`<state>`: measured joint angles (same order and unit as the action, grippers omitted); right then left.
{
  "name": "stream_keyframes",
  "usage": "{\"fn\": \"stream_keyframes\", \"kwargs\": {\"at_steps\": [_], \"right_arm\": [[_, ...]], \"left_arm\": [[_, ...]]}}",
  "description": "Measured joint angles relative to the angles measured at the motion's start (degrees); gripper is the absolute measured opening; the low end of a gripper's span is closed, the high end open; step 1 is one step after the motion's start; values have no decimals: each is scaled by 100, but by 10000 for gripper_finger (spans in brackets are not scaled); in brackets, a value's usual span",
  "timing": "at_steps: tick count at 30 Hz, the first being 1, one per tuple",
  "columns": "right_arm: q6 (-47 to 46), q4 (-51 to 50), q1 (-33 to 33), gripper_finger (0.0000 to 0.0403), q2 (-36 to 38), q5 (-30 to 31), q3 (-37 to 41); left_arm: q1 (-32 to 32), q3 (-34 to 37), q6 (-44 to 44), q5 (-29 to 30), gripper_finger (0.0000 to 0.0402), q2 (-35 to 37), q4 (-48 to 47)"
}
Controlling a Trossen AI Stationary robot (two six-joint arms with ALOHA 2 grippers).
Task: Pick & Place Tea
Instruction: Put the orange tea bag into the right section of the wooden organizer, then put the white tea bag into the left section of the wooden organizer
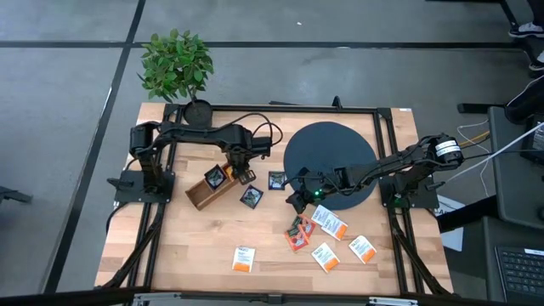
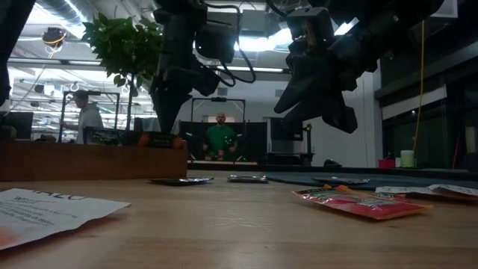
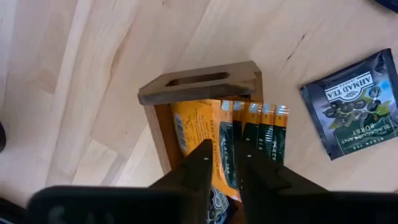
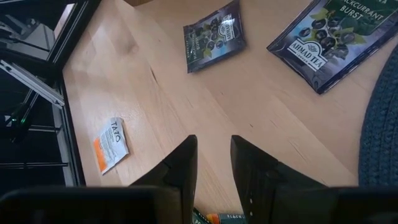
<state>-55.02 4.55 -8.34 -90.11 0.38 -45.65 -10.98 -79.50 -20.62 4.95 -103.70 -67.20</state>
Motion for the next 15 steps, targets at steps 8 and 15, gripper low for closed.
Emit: {"fn": "stream_keyframes", "kwargs": {"at_steps": [8, 15], "right_arm": [[131, 25, 2, 99, 0, 0, 0], [131, 42, -21, 99, 0, 0, 0]], "left_arm": [[69, -2, 38, 88, 94, 401, 151], [330, 3, 159, 155, 91, 1205, 974]]}}
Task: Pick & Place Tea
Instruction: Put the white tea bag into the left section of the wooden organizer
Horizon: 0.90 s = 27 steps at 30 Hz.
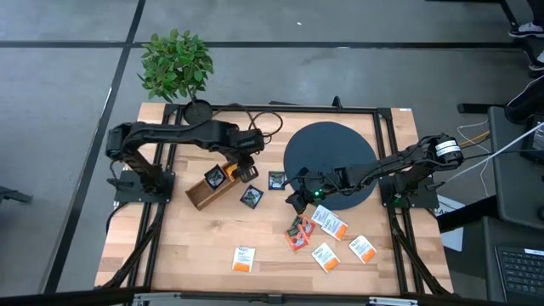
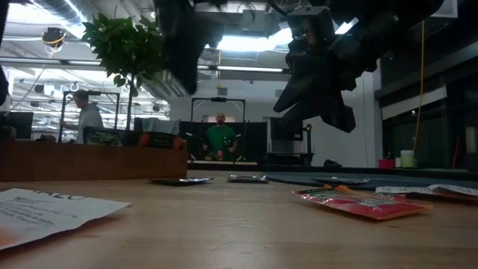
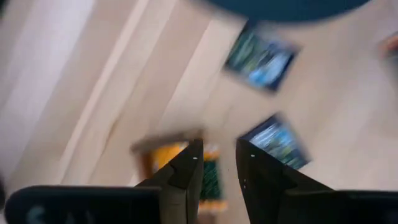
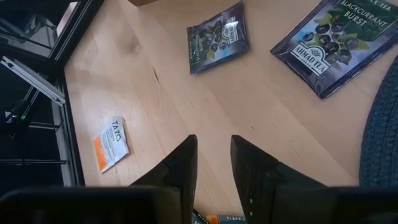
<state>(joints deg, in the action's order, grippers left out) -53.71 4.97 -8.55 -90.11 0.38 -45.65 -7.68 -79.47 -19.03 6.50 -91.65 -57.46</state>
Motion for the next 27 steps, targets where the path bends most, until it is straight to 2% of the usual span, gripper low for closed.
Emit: {"fn": "stream_keyframes", "kwargs": {"at_steps": [3, 7, 11, 14, 21, 27], "right_arm": [[-4, 0, -66, 99, 0, 0, 0], [-126, 23, -223, 99, 0, 0, 0], [-158, 37, -413, 99, 0, 0, -19], [-1, -81, -582, 99, 0, 1, -232], [893, -780, -931, 99, 0, 127, -1126], [514, -1200, -1138, 99, 0, 615, -1671]], "left_arm": [[217, 147, 259, -140, 90, 423, 787], [521, 634, 436, -685, 93, 968, 1855], [848, 1411, -56, -1114, 91, 1460, 2774], [1172, 2055, -572, -1162, 89, 1746, 3356], [2134, 2908, -1302, -1441, 88, 1923, 3841], [2980, 3182, -1707, -1398, 91, 1918, 4168]]}}
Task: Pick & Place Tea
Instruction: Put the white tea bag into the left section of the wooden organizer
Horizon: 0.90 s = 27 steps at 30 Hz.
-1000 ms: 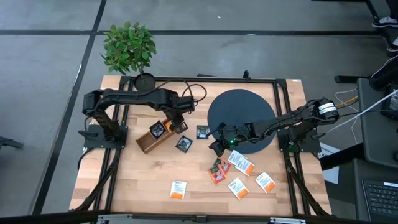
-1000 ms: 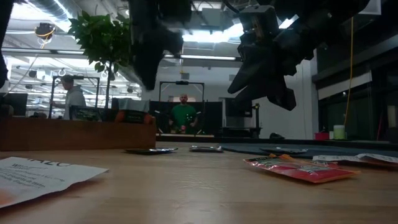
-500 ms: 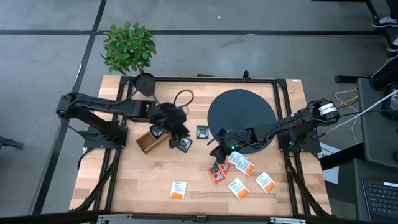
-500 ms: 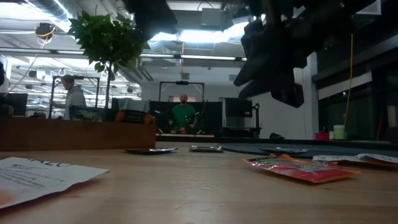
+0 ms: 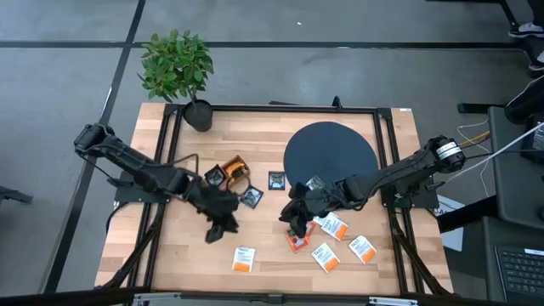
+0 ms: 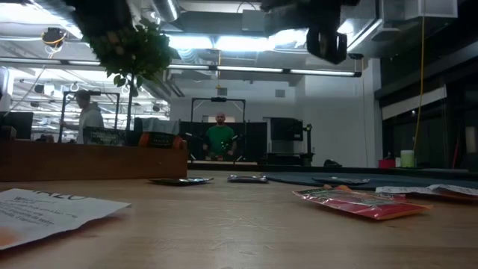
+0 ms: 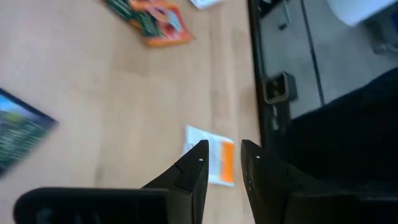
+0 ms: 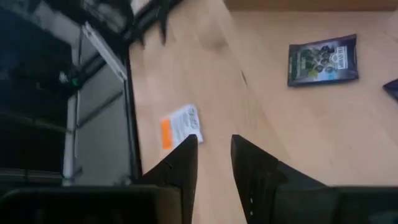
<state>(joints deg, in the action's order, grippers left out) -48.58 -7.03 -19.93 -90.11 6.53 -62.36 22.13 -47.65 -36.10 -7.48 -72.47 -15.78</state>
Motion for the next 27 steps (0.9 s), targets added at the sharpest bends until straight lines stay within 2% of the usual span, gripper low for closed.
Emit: {"fn": "stream_keyframes", "kwargs": {"at_steps": [5, 10, 21, 27], "right_arm": [[-453, -17, -251, 99, -28, 291, -277], [-512, 219, -638, 99, -430, 240, -766], [-368, 397, -998, 99, -2405, -520, -2267], [-397, 795, -984, 99, -3170, -822, -2677]], "left_arm": [[595, 137, -65, 521, 86, 0, 56], [921, 144, 126, 921, 88, -69, -115], [1085, 152, 390, 618, 84, -1051, -109], [1085, 152, 346, 572, 84, -1601, 166]]}}
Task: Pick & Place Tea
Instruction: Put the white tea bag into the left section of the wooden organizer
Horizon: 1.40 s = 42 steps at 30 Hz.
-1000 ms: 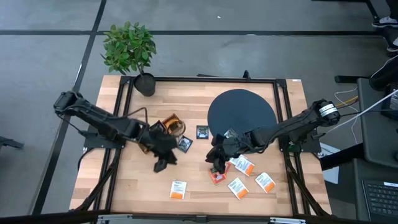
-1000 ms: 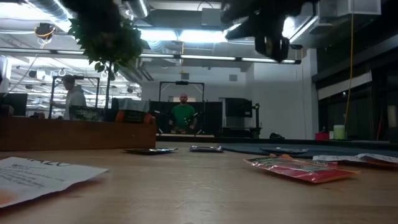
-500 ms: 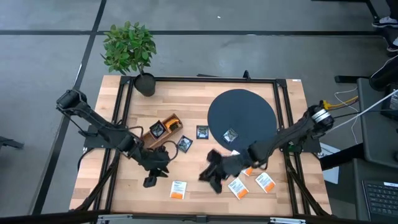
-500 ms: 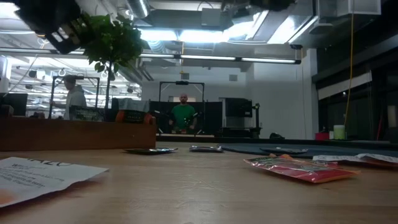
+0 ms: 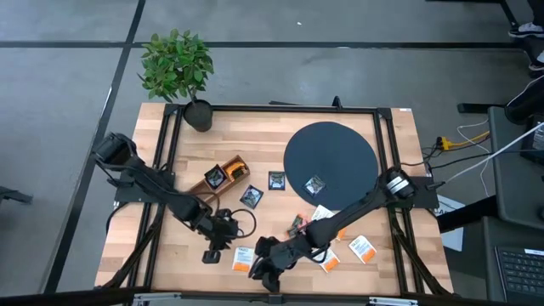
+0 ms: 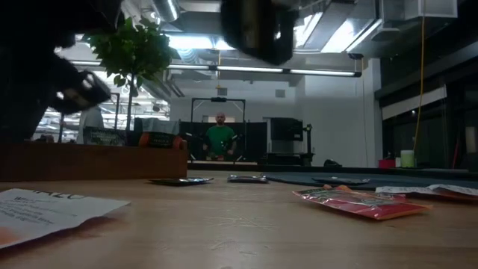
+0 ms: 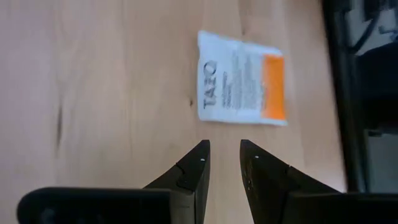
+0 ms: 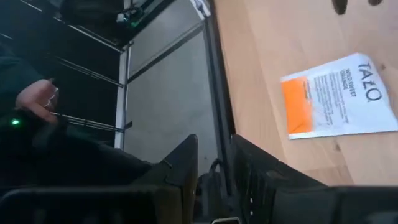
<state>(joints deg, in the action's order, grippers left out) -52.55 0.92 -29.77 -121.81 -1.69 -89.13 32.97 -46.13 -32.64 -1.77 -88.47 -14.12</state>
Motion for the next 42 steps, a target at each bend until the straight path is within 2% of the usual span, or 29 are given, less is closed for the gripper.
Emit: {"fn": "stream_keyframes", "kwargs": {"at_steps": [5, 12, 18, 30, 37, 42], "right_arm": [[-283, 524, 8, 99, -461, -108, -29], [-427, 667, 14, 99, -870, -112, -29], [-372, 686, 37, 99, -1157, -63, -27], [75, 669, 342, 99, -1236, -34, -29], [318, 439, 476, 99, -1236, -29, -37], [359, 142, 476, 99, -1232, 138, -45]], "left_arm": [[29, 0, -82, -71, 84, -318, 259], [74, -4, 263, 9, 82, -642, 694], [74, -1, 578, 65, 82, -800, 684], [68, -4, 688, 368, 79, -900, 743], [68, -4, 688, -62, 74, -900, 828], [74, -4, 688, -32, 74, -898, 854]]}}
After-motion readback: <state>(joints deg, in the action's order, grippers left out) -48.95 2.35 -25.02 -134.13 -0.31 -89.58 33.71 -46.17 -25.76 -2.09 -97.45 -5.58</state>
